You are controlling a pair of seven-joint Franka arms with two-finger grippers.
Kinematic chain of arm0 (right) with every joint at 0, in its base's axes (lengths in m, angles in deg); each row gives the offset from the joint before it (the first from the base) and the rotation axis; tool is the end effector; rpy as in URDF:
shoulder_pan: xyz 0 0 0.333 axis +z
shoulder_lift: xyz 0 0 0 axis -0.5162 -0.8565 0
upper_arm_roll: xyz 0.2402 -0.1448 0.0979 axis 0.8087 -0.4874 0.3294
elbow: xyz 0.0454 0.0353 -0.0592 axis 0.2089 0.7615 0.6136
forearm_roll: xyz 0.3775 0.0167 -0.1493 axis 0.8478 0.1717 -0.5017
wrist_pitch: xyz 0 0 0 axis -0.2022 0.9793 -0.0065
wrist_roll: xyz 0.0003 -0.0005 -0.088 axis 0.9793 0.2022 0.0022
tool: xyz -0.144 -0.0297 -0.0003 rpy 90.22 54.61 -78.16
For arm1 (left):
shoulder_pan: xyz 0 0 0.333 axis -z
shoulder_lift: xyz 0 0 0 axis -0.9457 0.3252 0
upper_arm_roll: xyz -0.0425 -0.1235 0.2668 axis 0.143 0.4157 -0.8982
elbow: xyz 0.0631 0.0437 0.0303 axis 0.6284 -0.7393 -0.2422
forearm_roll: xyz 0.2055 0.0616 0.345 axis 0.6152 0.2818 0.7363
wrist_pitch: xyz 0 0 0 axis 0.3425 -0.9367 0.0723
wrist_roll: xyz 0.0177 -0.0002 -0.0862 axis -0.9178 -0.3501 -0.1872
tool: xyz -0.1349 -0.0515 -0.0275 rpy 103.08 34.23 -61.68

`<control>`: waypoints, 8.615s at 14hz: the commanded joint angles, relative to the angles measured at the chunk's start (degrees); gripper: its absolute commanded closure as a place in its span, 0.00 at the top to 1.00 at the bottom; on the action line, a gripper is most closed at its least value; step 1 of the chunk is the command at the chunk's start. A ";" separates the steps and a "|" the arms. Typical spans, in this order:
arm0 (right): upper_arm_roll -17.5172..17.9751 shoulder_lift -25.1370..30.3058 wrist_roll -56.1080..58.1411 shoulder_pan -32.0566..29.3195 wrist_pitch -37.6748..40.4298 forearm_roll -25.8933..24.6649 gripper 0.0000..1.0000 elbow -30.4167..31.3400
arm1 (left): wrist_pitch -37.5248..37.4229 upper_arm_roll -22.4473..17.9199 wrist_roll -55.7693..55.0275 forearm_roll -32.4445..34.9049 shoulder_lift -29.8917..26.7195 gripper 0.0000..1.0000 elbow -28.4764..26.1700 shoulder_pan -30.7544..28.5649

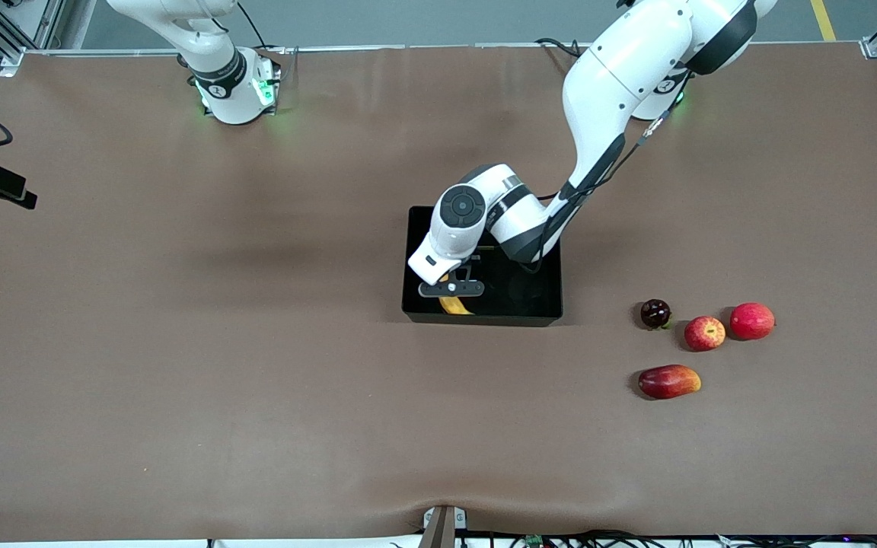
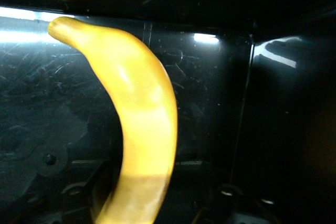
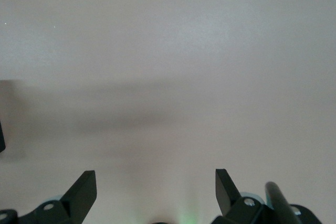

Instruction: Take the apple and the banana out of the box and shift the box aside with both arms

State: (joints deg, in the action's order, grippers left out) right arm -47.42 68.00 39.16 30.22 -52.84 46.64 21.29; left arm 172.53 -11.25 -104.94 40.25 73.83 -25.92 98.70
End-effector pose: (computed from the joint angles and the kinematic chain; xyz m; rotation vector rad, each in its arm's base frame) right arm 0.5616 -0.0721 0.5669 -3.1160 0.0959 0.1353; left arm 0.4803 -0.5179 0.1252 3.0245 0.0548 -0.0890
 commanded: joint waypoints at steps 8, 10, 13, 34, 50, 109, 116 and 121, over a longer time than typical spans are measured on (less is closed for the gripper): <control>2.23 -2.59 -0.53 0.33 6.35 6.08 1.00 -0.24 | -9.01 -0.20 -0.93 1.62 -8.62 0.00 1.24 -0.69; 2.32 -2.15 -1.06 0.77 6.36 8.81 1.00 1.69 | -12.18 -0.20 -0.58 1.18 -12.40 0.00 1.24 -1.74; 3.90 -1.98 -5.27 0.95 5.75 10.84 1.00 3.01 | -16.04 0.33 2.13 0.56 -17.50 0.00 1.15 -5.60; 35.54 -14.97 -42.46 7.44 -35.28 3.57 1.00 18.84 | -13.87 -2.20 79.18 -1.19 -11.46 0.00 2.46 -43.58; 35.54 -30.89 -57.58 16.15 -47.43 -10.69 0.53 13.30 | 0.55 -9.25 112.28 -1.99 1.56 0.09 9.06 -42.88; 14.45 -15.25 26.10 -29.81 -39.70 2.22 0.00 29.65 | -50.60 -14.87 47.94 -11.65 -50.37 1.00 -1.12 -32.34; 10.85 -17.53 27.14 -27.09 -33.06 4.87 1.00 25.89 | -52.79 -15.84 45.13 -12.01 -53.20 1.00 -1.40 -31.72; 11.28 -17.18 27.06 -23.58 -8.73 4.95 1.00 11.32 | -53.32 -12.08 43.38 -12.09 -53.20 1.00 -1.48 -31.46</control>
State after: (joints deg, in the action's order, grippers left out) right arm -35.76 50.83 65.54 4.77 -70.22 50.23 39.53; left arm 119.79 -25.01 -59.73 29.12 21.76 -26.53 67.04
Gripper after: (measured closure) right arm 0.300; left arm 0.000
